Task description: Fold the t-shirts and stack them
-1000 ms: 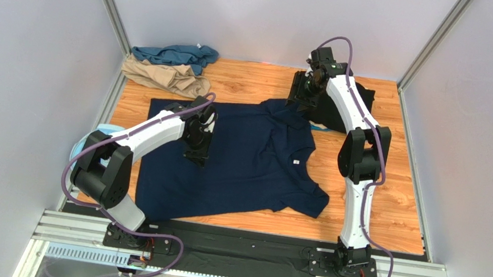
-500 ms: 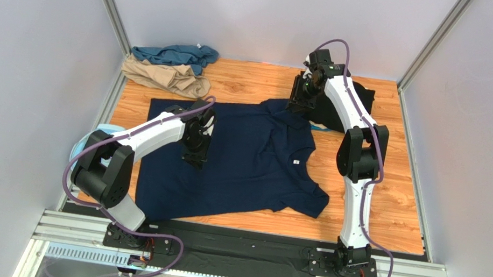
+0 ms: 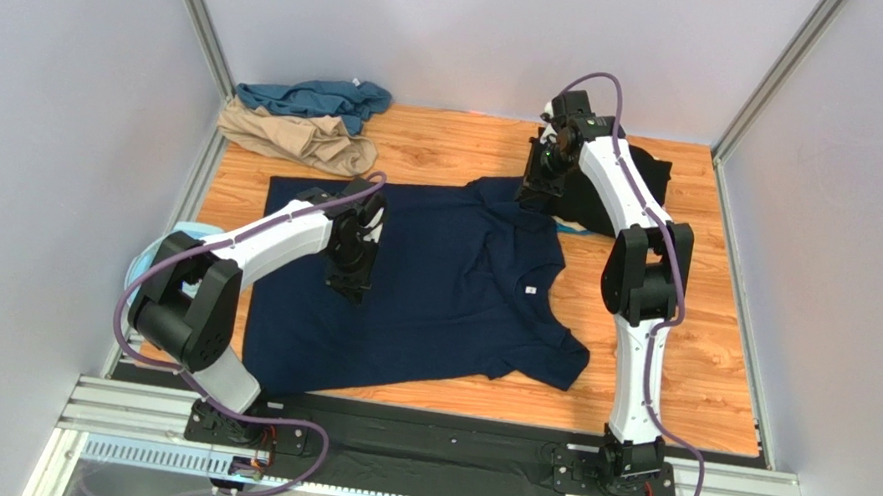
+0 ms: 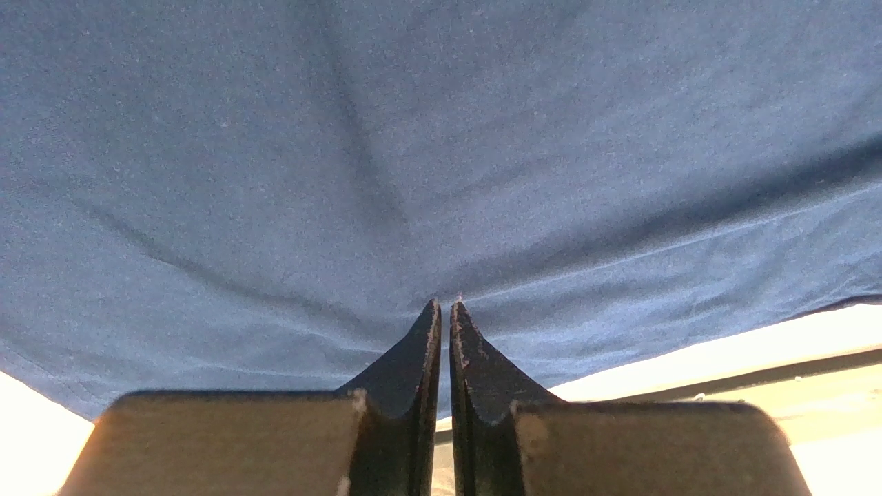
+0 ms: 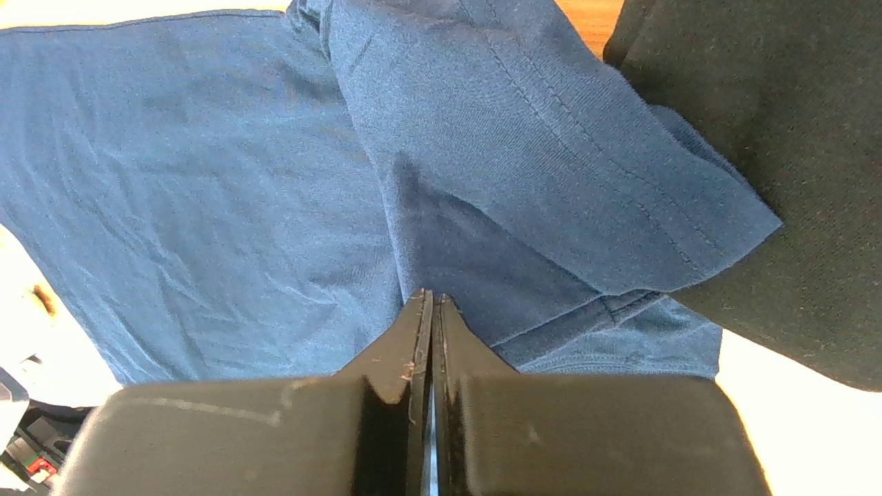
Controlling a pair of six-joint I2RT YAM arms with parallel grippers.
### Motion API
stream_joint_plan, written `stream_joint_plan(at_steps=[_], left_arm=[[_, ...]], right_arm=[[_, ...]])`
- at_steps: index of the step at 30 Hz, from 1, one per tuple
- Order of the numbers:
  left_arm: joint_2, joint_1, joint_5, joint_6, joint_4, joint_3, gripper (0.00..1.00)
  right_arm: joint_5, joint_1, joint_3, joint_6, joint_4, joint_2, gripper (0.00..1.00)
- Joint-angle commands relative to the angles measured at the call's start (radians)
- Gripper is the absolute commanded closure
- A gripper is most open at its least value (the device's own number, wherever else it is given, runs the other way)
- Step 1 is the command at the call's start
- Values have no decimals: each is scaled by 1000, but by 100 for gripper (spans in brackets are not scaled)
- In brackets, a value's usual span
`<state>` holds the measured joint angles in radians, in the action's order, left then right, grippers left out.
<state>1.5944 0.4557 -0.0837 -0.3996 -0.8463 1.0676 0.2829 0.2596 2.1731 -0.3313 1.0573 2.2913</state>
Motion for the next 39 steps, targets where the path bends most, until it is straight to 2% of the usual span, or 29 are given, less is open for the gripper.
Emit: stream_joint_plan(at_steps=[1, 2, 4, 6, 12, 22, 28, 30, 39], left_arm=[[15, 1, 1, -16, 1, 46, 88], [16, 1, -1, -18, 0, 52, 88], [22, 1, -5, -19, 1, 54, 88], [24, 1, -4, -19, 0, 57, 88], [30, 1, 2, -18, -4, 51, 88], [44, 1, -2, -18, 4, 38, 88], [47, 1, 1, -15, 9, 23, 88], [45, 1, 4, -13, 9, 20, 88], [49, 1, 4, -16, 16, 8, 89]], right_arm=[[27, 0, 11, 15, -11, -65, 100], [30, -2, 11, 12, -13, -69, 100], [39, -11, 10, 8, -13, -73, 75], [39, -23, 7, 3, -11, -84, 65], [45, -48, -2, 29, -16, -122, 60], [85, -39, -94, 38, -29, -132, 59], [88, -22, -91, 43, -28, -119, 54], [94, -20, -90, 43, -26, -115, 49], [87, -17, -107, 51, -16, -105, 48]])
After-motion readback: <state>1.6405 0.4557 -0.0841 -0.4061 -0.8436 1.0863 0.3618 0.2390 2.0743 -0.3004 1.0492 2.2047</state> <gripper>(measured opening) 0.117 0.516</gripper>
